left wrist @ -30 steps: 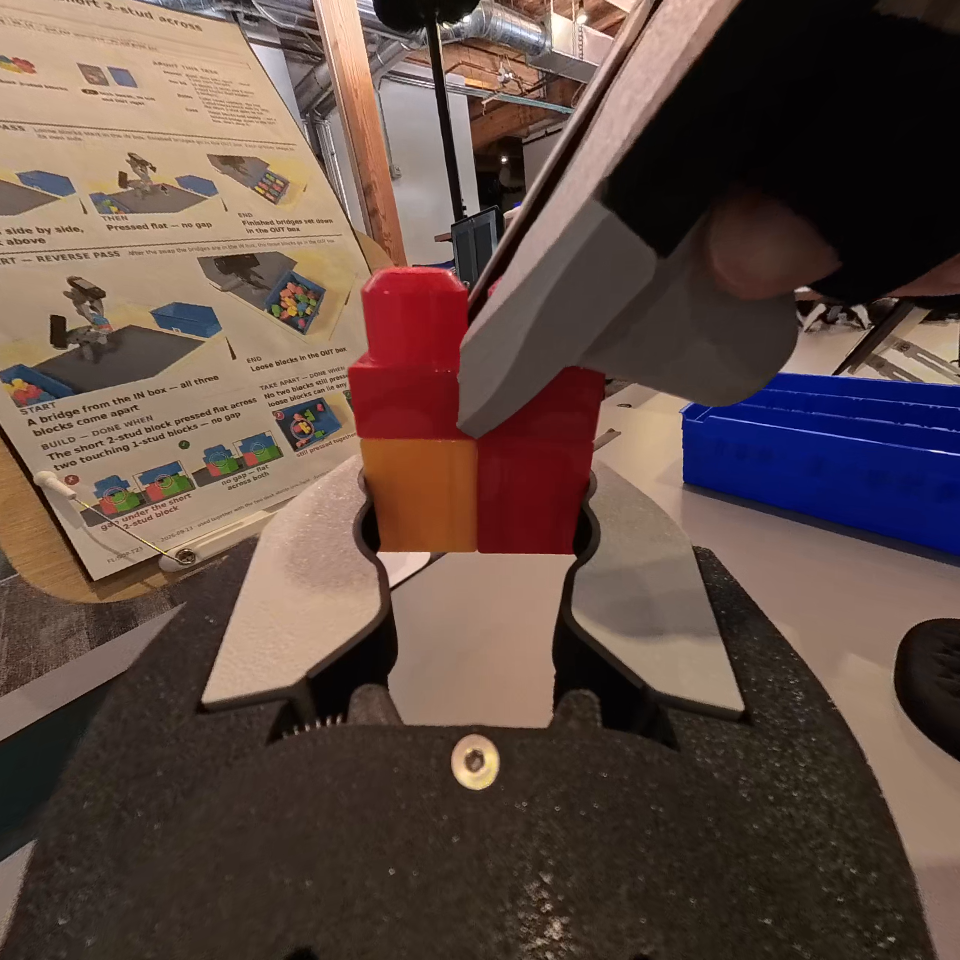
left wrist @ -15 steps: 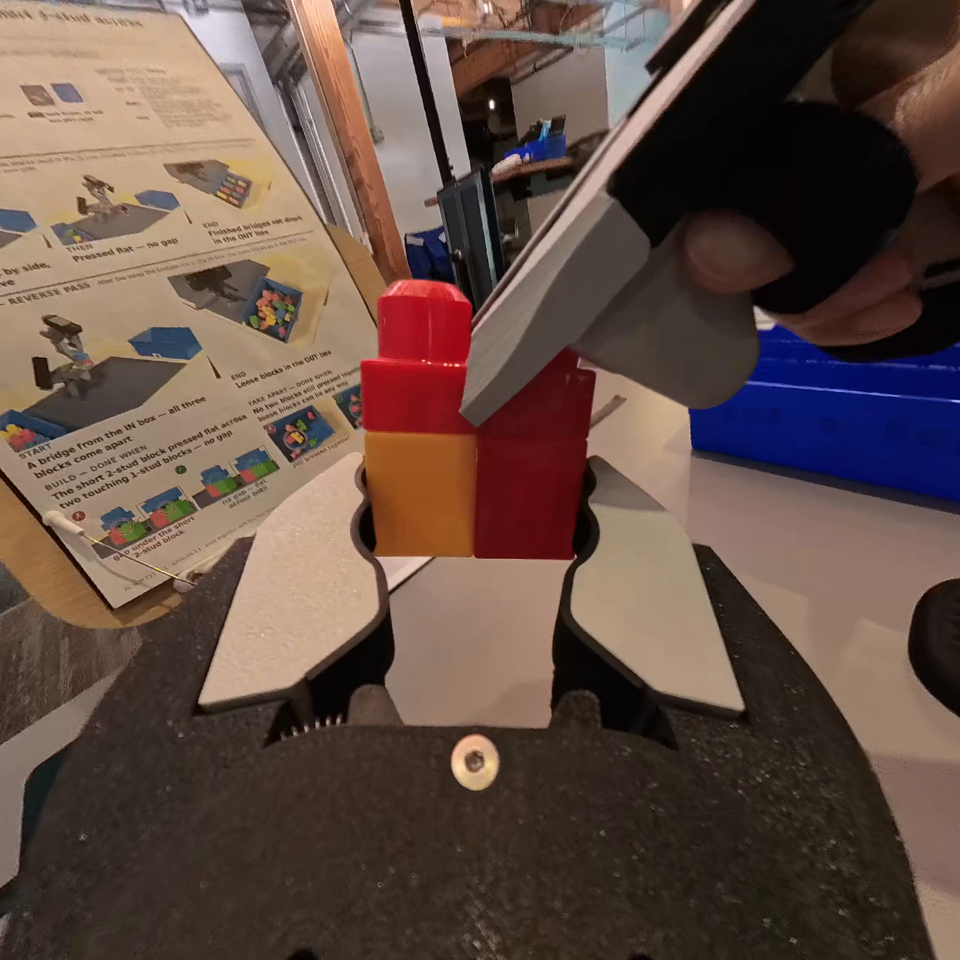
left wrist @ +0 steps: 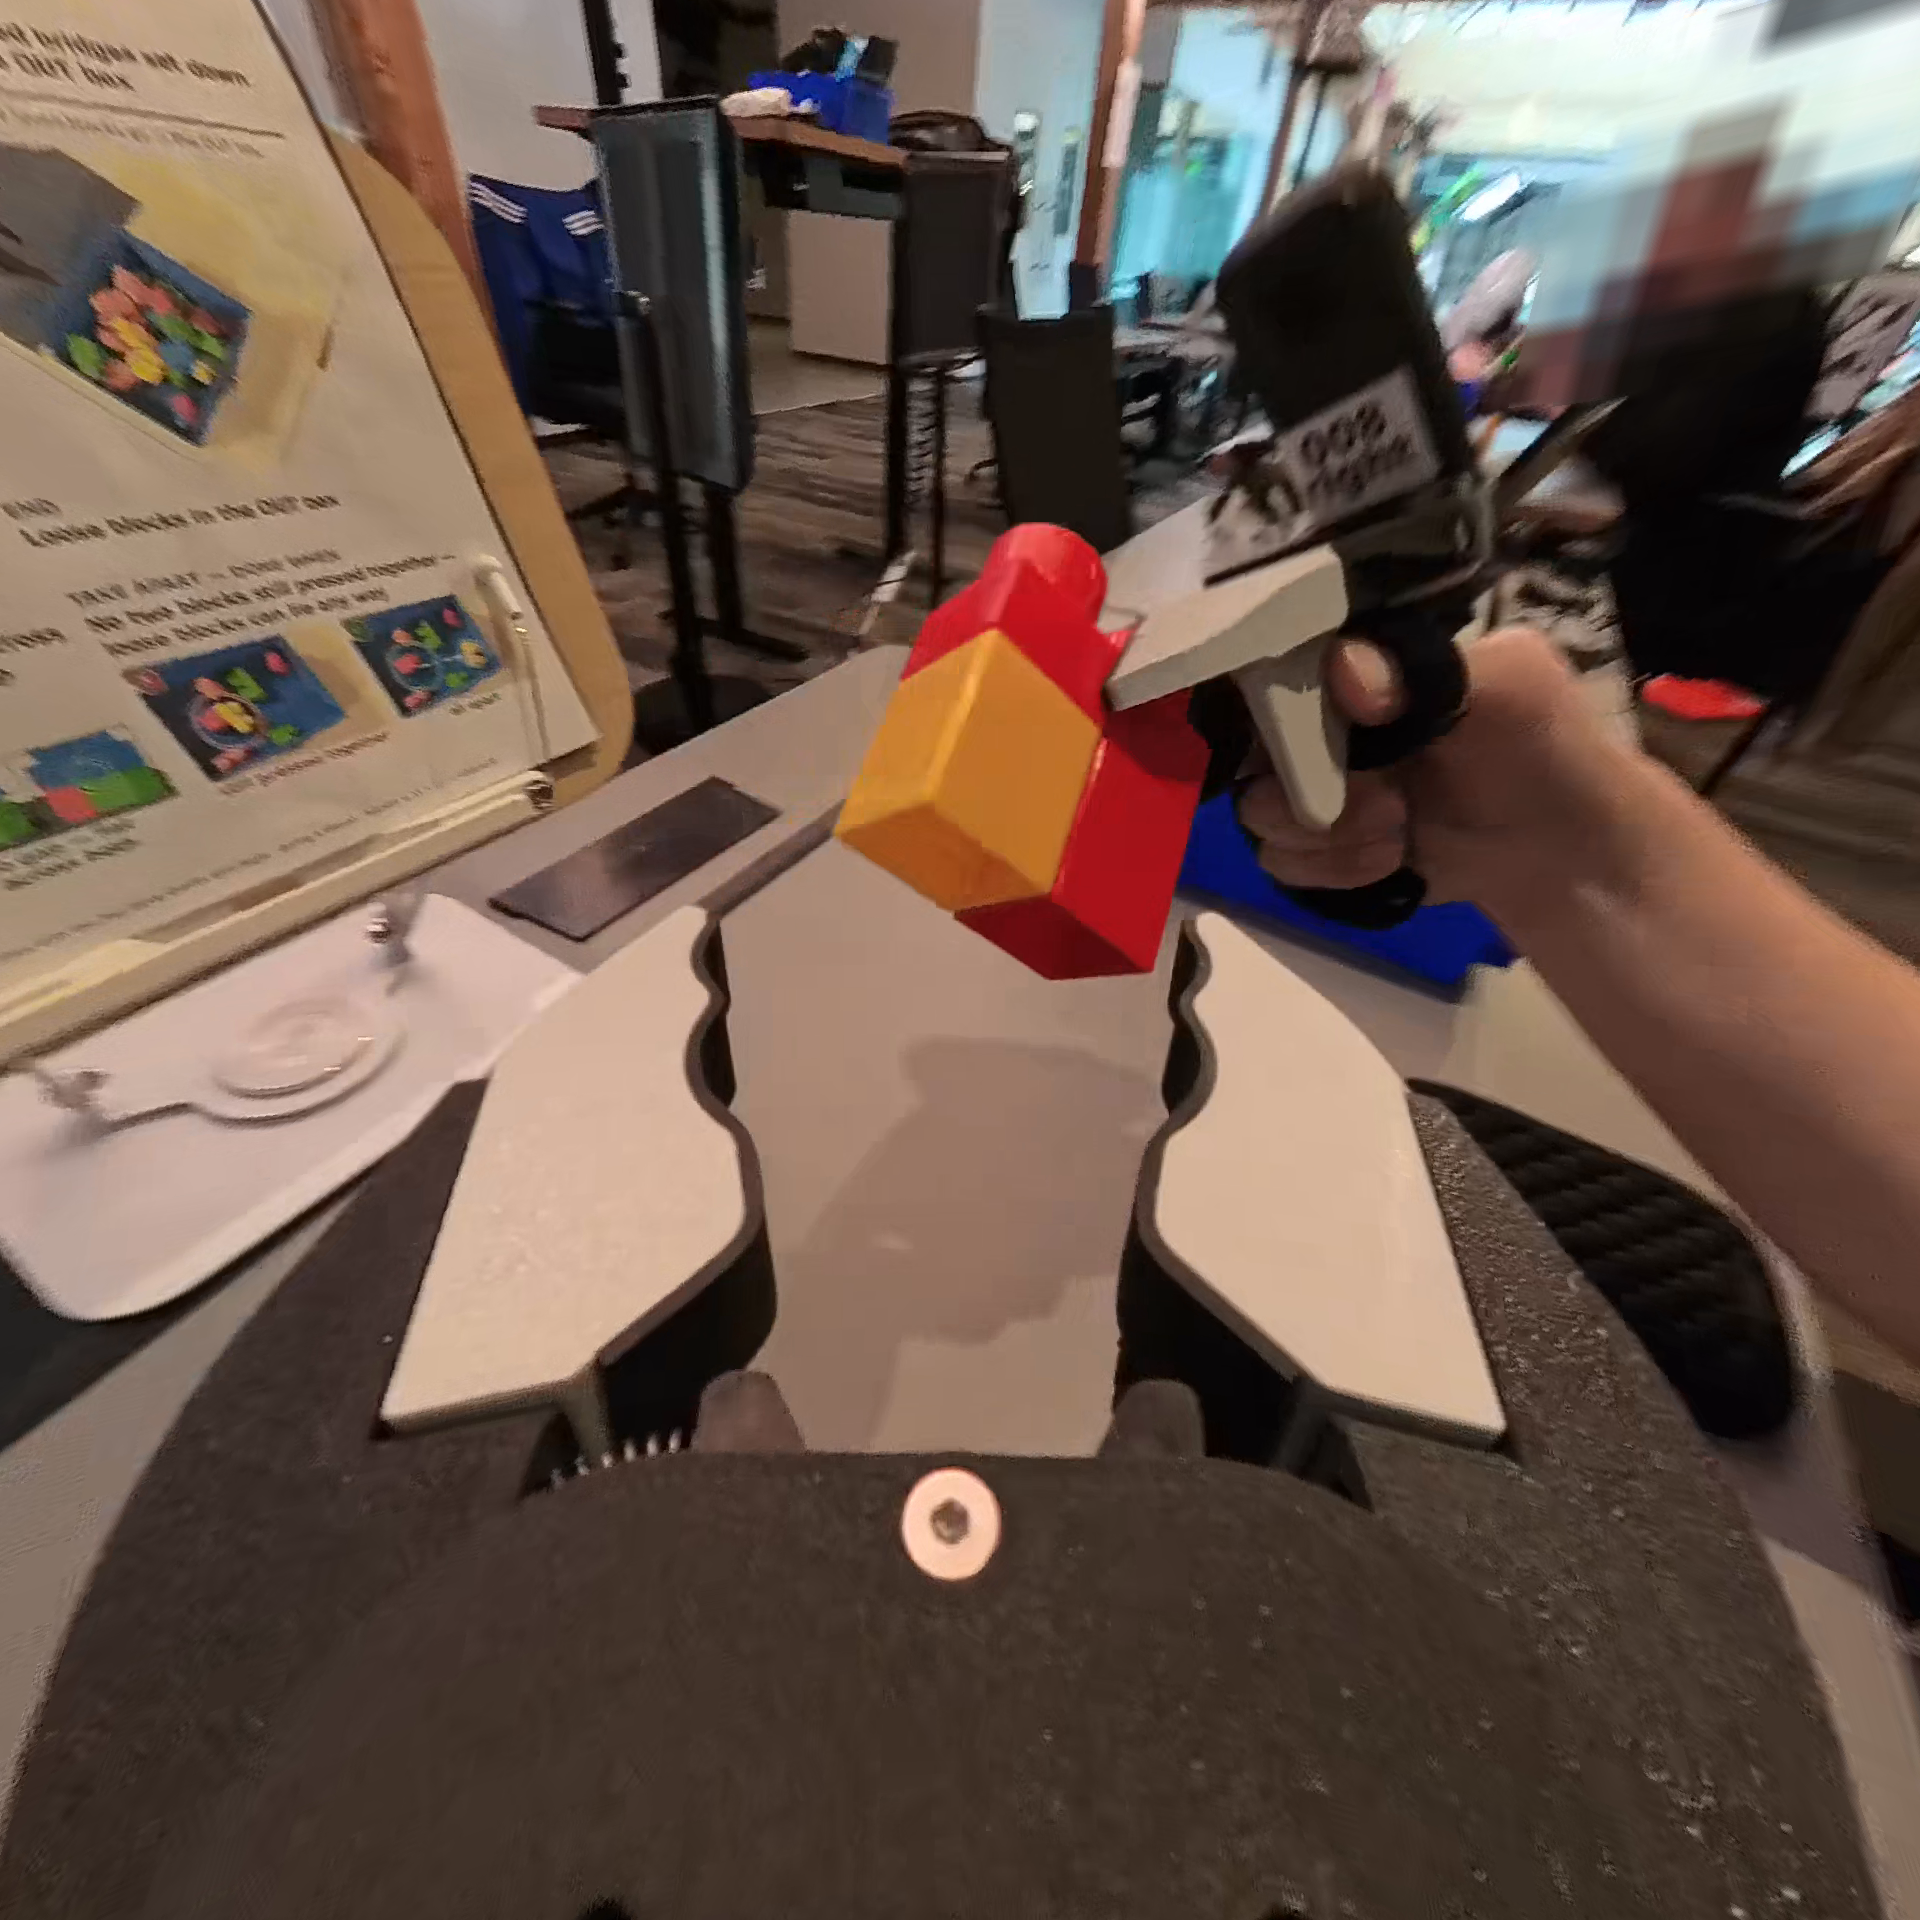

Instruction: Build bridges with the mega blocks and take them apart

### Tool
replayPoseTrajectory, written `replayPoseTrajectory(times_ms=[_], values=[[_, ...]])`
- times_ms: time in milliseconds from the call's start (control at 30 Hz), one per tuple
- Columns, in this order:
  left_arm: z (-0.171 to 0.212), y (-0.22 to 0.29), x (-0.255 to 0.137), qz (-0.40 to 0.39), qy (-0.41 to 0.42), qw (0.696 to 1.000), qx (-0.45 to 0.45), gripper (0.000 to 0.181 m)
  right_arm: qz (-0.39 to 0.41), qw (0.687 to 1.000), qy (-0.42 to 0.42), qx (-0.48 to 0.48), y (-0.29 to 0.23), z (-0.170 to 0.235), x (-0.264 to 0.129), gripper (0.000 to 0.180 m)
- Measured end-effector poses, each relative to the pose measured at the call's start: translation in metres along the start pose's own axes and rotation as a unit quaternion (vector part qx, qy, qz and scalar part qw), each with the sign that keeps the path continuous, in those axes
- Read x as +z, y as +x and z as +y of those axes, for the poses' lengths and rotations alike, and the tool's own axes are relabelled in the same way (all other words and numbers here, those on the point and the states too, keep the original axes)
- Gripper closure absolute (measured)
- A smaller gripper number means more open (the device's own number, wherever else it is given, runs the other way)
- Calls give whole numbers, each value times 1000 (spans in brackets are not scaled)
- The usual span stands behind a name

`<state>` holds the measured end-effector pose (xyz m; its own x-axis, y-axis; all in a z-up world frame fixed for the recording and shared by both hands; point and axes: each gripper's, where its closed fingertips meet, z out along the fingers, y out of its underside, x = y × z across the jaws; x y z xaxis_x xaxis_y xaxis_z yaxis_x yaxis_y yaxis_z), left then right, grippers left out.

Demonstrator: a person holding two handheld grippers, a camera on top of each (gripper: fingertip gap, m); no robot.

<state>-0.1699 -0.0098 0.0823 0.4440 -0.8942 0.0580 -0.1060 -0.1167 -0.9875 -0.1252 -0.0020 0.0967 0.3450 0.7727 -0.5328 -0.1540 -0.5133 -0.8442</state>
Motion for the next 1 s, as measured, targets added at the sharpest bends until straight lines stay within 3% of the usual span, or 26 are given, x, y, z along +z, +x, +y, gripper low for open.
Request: replayPoseTrajectory(times_ms=[167,333,600,833,933,1000], values=[[0,17,-2,148,25,982,-111,114,-35,999,32,-26,-2,5,-17,146],[-4,35,-1,243,56,955,-159,127,-63,996,39,-42,-18,12,-17,146],[-8,33,-3,264,81,943,-188,132,-59,995,25,-83,-34,17,-9,146],[-15,30,-13,279,92,934,-201,125,-56,993,10,-101,-36,17,-16,146],[-23,25,-25,281,106,932,-201,127,-138,983,16,-118,-52,16,-29,146],[-29,20,-34,276,117,934,-194,128,-255,957,42,-129,-75,11,-47,146]])
